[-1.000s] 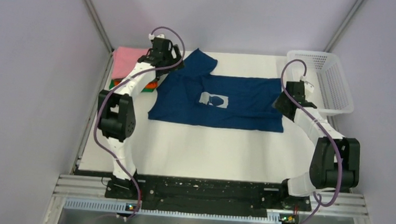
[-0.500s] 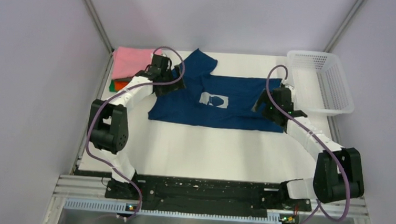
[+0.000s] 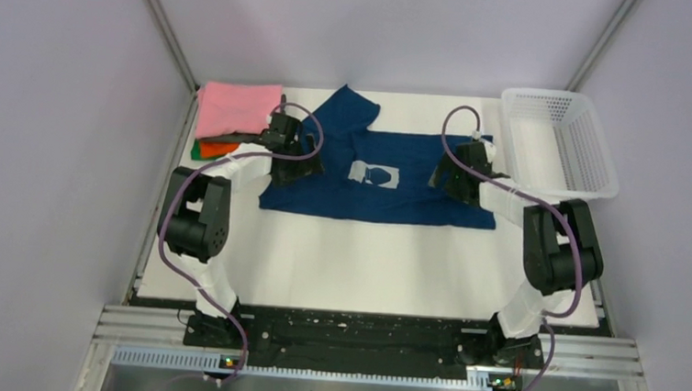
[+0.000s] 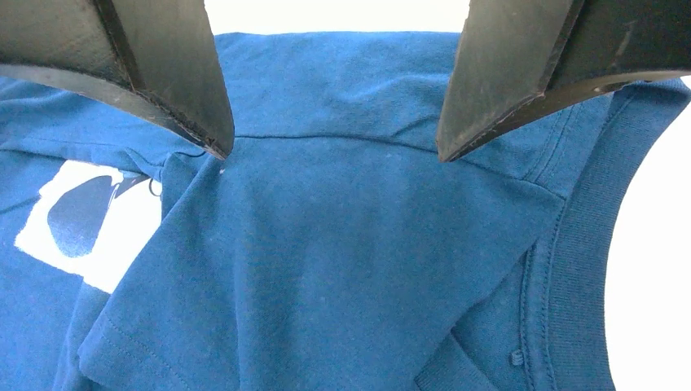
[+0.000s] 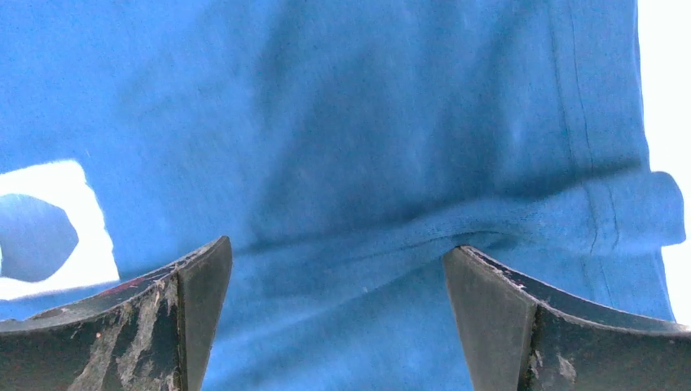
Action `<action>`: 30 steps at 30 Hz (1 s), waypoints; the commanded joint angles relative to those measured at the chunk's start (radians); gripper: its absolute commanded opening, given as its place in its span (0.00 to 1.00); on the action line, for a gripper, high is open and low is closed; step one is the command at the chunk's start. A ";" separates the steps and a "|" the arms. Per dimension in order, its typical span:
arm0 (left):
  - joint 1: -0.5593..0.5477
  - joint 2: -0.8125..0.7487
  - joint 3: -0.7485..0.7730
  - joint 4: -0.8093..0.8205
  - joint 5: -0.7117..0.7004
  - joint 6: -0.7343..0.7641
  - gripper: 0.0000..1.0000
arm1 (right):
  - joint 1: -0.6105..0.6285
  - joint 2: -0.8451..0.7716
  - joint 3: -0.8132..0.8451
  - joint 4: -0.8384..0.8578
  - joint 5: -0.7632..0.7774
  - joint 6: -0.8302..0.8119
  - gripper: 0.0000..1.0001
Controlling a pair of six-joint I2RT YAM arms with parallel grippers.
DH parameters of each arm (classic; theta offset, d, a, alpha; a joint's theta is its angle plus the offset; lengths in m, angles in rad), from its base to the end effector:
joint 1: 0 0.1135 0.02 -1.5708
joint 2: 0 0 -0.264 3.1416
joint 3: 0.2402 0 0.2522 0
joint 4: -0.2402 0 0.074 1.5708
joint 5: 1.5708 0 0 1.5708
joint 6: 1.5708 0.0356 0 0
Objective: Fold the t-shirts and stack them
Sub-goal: Fold the flattened tshirt in 1/3 of the way
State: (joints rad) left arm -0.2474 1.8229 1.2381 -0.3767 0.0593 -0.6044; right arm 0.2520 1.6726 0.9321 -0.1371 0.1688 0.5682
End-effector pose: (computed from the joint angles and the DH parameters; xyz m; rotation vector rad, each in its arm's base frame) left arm 0.3736 -0.0966 0.1941 -0.4346 2.5443 -0.4050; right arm 0.3287 0.0784 0.1712 0.4572 2.3948 0.1618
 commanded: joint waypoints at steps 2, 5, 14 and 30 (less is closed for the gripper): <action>0.000 0.002 0.002 0.051 -0.034 0.007 0.99 | 0.002 0.117 0.151 0.044 0.076 -0.045 0.99; 0.001 0.017 0.013 0.049 -0.041 0.011 0.99 | 0.003 0.157 0.171 0.034 0.046 -0.042 0.99; 0.000 0.026 -0.084 0.061 -0.007 -0.030 0.99 | 0.004 0.111 0.008 0.033 -0.032 0.008 0.99; -0.215 -0.704 -0.785 -0.115 -0.194 -0.380 0.99 | 0.113 -0.525 -0.388 -0.308 -0.016 0.134 0.99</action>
State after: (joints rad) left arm -0.3645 1.2572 0.5655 -0.2333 -0.0505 -0.8360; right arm 0.2855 1.3113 0.6064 -0.2268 0.1329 0.6308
